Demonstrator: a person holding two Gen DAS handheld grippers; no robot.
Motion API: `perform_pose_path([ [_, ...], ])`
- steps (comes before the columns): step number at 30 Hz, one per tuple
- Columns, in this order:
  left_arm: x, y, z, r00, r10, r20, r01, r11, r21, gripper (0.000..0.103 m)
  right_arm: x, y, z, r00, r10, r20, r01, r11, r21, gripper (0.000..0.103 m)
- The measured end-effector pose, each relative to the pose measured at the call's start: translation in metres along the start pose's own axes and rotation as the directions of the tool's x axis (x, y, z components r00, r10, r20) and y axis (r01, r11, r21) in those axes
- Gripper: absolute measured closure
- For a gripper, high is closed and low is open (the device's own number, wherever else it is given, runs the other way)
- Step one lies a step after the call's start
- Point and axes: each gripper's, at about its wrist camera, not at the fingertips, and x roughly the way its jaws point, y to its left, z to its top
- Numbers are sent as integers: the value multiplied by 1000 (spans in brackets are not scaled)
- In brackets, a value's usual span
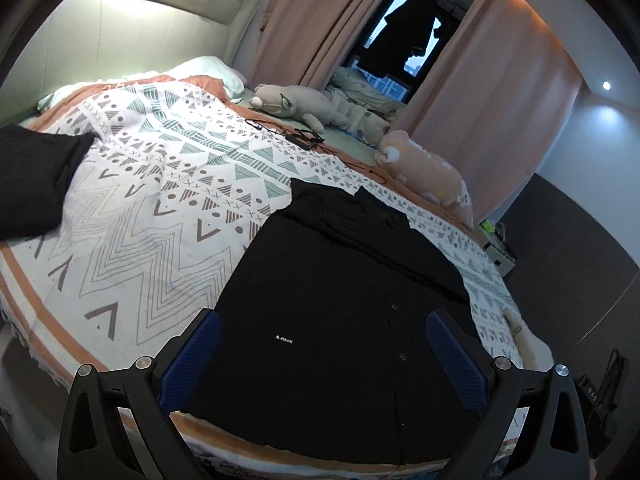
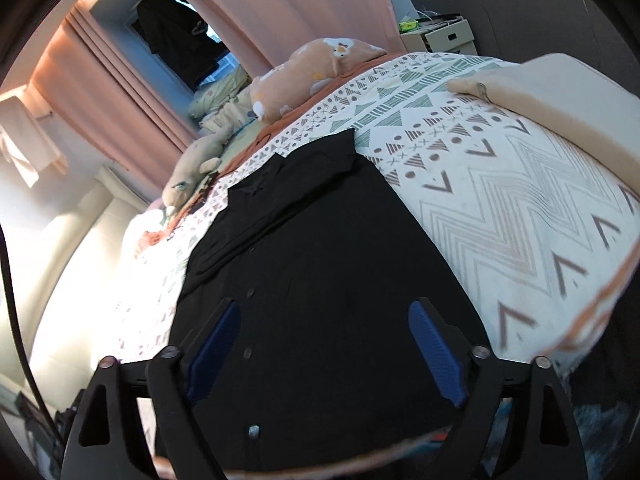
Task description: Fold large clothes
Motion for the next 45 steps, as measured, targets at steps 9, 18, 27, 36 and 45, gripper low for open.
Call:
perform_pose_path([
  [9,-81,6,-11,1000,14,-11,-13,997,74,1,-62,-29,-26,998,69,-16,-70,996,-63,13],
  [18,-123,22,-21,1000,15,-22,-12,994,109,6,-98,-63,-35,994,103,-35,-104,993,-61,13],
  [27,-99,58,-31,994,-42,-101,43,999,2,22,-86,-94,-38,986,141,-90,-143,990,-17,13],
  [36,-39,98,-48,974,-66,-216,44,994,-104,43,-16,-117,-49,965,181,-189,-172,983,61,28],
  [45,10,118,-55,955,-74,-286,30,987,-156,54,36,-139,-56,959,173,-226,-148,981,122,33],
])
